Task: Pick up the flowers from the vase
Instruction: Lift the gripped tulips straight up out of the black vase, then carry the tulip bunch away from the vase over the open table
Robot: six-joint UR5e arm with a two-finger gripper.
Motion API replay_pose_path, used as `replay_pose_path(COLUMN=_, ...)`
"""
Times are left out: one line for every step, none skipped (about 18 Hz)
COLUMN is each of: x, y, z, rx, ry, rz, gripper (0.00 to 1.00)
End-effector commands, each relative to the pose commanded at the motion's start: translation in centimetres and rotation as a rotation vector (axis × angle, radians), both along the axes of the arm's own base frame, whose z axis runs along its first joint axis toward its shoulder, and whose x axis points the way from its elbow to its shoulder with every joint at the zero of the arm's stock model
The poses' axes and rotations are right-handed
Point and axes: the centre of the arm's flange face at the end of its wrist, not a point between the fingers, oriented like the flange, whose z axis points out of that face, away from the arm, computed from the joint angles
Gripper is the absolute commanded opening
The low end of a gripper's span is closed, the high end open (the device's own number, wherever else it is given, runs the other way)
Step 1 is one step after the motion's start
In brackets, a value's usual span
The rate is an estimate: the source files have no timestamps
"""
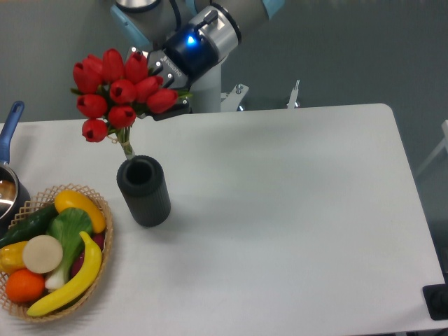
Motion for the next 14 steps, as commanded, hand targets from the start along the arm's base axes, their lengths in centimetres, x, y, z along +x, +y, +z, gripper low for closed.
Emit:
replay_pose_path(x=-0.4, y=-0.2, z=0.4, rx=0.002, ry=0.003, rz=0.008, gripper=0.15)
replay_pose_path(x=-1.0, y=-0.4, z=0.6, rx=0.007, ry=0.017, rz=0.020, gripper=0.15)
replay_pose_path(x=-2.2, y=-1.2, z=0.9, rx=0.011, ry=0.025, rz=0.046, gripper=0.14)
replay_pose_path(x=-3.1, y=-1.7, z=1.5, rx=0.014, ry=0.034, rz=0.066, gripper=0.10)
replay_pose_path(x=-3.7, y=-1.9, z=1.7, rx=0.010, ry=0.039, rz=0.081, gripper=0.08)
replay_pose_path(x=-4.6, y=-2.2, z=1.5, rx=0.006, ry=0.046, rz=0.097, gripper=0.07)
replay_pose_path(x=-5.9, y=-2.4, z=1.2, rx=0.004, ry=0.050, rz=0.113, gripper=0.07)
replay_pose_path(x=-7.1, y=-2.6, z=1.2, rx=0.002, ry=0.059, rz=0.128, gripper=0.07)
replay_pose_path(x=-8.1, y=-2.7, z=0.9, rx=-0.012, ry=0.071, rz=0.144, gripper=0.07)
replay_pose_path(x=-9.1, y=-2.7, z=0.5, rx=-0.041, ry=0.102, rz=0.170, gripper=0.07)
replay_pose_path(x=-9.9, y=-2.8, z=0.1, rx=-0.079, ry=0.137, rz=0.197, gripper=0.07)
replay_pose_path(x=-11.1, y=-3.1, z=-0.6, rx=-0.126, ry=0.168, rz=0.235, gripper=0.07)
replay_pose_path(x=-12.2, y=-3.3, z=-1.4, rx=-0.176, ry=0.193, rz=0.268, gripper=0.07)
replay_pose_path(x=-12.9, y=-3.4, z=-2.2, rx=-0.216, ry=0.200, rz=0.290, gripper=0.07)
